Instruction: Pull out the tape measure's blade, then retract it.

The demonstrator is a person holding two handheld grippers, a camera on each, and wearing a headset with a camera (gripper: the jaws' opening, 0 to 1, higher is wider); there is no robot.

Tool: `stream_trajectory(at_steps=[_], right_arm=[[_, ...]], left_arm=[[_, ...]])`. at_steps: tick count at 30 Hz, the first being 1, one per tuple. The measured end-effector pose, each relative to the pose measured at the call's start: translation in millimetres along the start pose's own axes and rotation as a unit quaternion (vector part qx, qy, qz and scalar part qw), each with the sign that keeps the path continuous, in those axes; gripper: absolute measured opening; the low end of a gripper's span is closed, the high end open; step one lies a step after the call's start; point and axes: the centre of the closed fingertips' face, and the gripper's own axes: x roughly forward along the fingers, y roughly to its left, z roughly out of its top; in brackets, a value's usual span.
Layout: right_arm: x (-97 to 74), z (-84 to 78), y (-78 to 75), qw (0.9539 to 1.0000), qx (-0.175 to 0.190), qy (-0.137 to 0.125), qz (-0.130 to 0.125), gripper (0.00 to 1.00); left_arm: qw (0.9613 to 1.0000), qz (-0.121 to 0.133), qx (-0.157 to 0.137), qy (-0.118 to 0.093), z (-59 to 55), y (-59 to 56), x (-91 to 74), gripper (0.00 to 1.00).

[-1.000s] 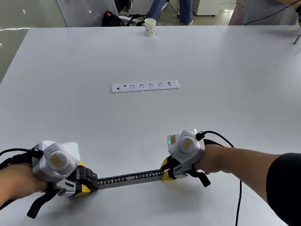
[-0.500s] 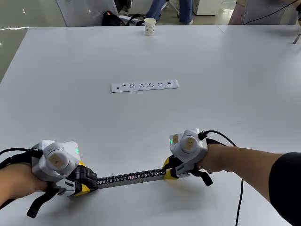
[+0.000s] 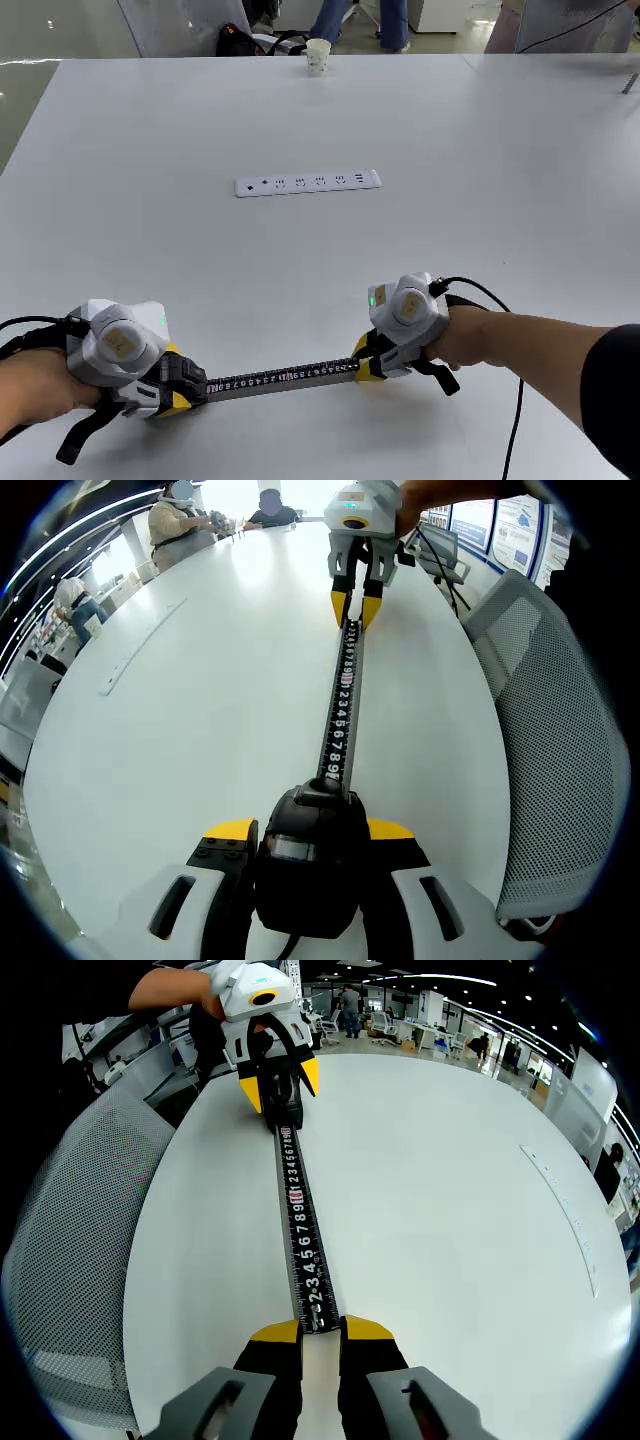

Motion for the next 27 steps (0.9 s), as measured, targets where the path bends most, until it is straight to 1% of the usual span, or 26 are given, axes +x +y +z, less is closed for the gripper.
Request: stream_trajectory(at_steps=[27], right_arm=[[-8.0, -12.4, -3.3, 1.0000, 0.009, 0.003, -0.003, 0.09]], left_arm=[[1.0000, -0.001, 0.000, 0.000, -0.2, 0.8, 0.8, 0.35]])
